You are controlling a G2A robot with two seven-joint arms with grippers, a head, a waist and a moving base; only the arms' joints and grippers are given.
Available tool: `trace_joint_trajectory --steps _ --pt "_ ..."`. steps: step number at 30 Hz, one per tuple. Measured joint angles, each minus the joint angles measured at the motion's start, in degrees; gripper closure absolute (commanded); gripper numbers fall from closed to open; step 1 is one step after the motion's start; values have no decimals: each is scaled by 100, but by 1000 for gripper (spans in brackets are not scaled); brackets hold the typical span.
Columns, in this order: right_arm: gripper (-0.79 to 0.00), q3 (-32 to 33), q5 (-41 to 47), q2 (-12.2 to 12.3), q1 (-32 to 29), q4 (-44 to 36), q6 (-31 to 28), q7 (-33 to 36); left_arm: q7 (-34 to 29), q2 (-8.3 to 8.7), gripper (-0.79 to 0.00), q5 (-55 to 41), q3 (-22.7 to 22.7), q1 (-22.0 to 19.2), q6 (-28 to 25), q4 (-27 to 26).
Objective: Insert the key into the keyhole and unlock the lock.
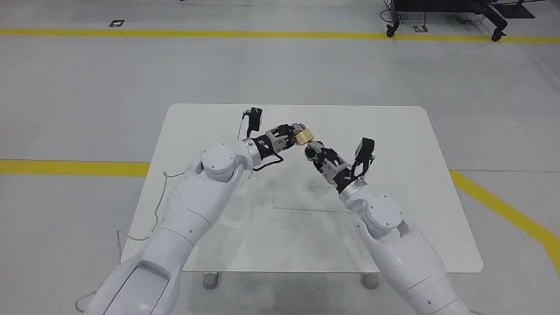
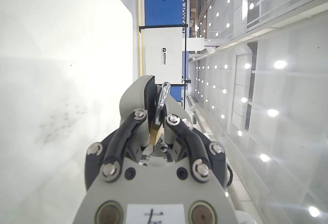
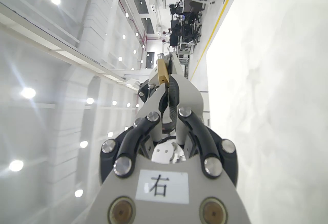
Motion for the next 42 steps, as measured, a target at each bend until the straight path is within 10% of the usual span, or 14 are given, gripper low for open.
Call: trace_joint_trajectory --steps 17,35,38,42 --pt "0 509 4012 -70 286 1006 2001 2366 25 43 0 343 -71 138 -572 -286" --pt "0 423 4914 -118 604 1667 2941 3048 184 83 0 479 -212 306 -976 -543" --pt "-240 419 4695 -105 592 1616 2774 3086 185 84 0 475 -222 315 -952 -557" --pt "-366 415 4554 -89 561 1547 2705 3230 140 77 0 335 -244 330 -872 -544"
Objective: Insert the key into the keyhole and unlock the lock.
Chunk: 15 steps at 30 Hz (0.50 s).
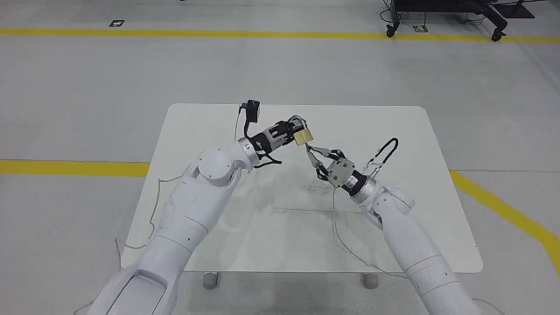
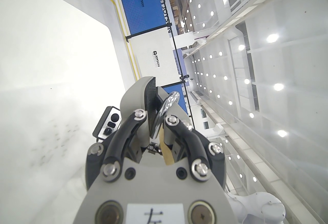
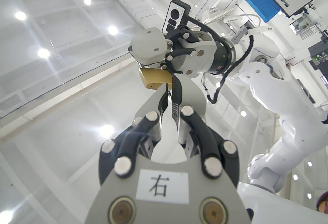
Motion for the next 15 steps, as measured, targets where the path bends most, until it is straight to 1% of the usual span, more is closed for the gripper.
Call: trace_joint_trajectory --steps 1,3,5,8,11,14,15 --pt "-385 -2 -52 7 3 -8 0 49 -20 -5 0 -95 -16 5 34 14" --pt "-391 -3 -204 20 10 -23 -61 89 -49 -10 0 -236 -49 6 74 42" --pt "-400 12 -465 41 11 -63 -247 73 -62 -16 0 -376 -81 4 145 85" --pt "-385 84 -914 81 -38 -189 -652 20 -45 -22 0 -463 -100 -18 301 157" --pt "-394 331 -1212 152 -103 -296 -951 42 -21 -34 0 -494 -78 -41 511 220" --pt "-557 728 -1786 265 -202 -451 -1414 -59 -23 -50 0 -388 10 -94 789 291" --pt "-640 873 -2002 305 -253 -529 -1600 -114 -38 -57 0 -344 52 -113 903 324"
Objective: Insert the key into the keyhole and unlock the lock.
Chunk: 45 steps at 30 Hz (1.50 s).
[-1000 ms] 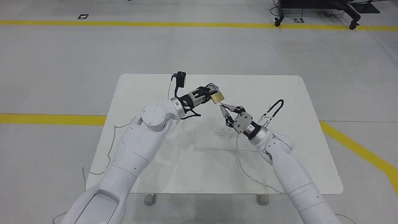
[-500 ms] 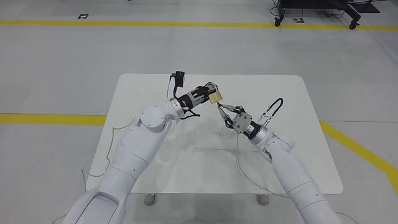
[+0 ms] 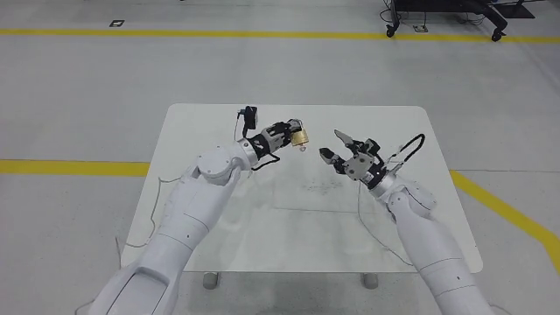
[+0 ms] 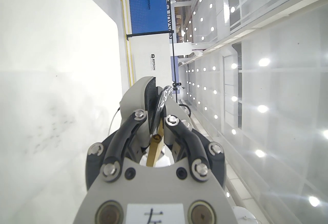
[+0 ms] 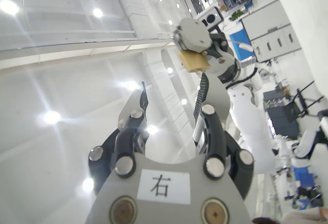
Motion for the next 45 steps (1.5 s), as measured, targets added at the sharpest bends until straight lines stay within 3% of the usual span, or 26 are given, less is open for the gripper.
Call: trace_joint_trajectory --steps 2,6,12,22,23,25,26,27,36,45 --pt "-785 373 -583 94 -165 -254 -502 -197 -85 -26 0 97 130 -56 290 75" --pt "-785 747 -1482 172 -386 -619 -1019 -430 -254 -93 0 461 475 -218 779 213" --pt "-785 712 -1230 168 -367 -574 -954 -413 -569 -287 0 1007 1140 -605 1406 524" --pt "-785 713 -1237 168 -368 -575 -955 -414 -523 -886 0 1615 2240 -1233 1803 1617" --pt "-785 713 -1237 168 -368 -575 -955 -414 -503 -929 -200 1635 2287 -1262 1767 1698" --pt "-785 713 -1237 168 -368 -575 -955 -414 -498 -1016 -489 1595 2338 -1312 1683 1886" --pt "-785 713 -1237 168 -368 -575 -955 -414 -499 -1047 -748 1582 2353 -1332 1652 1963" --pt "-785 713 -1237 168 -368 -575 -955 -414 -502 -1074 -785 1578 2366 -1352 1624 2034" --pt "-785 713 -1237 168 -368 -575 -955 -414 -470 -1175 -785 1368 2186 -1569 1471 2481" --pt "-785 868 -1057 169 -410 -611 -1034 -706 81 -927 -785 1565 1714 -1779 572 2161"
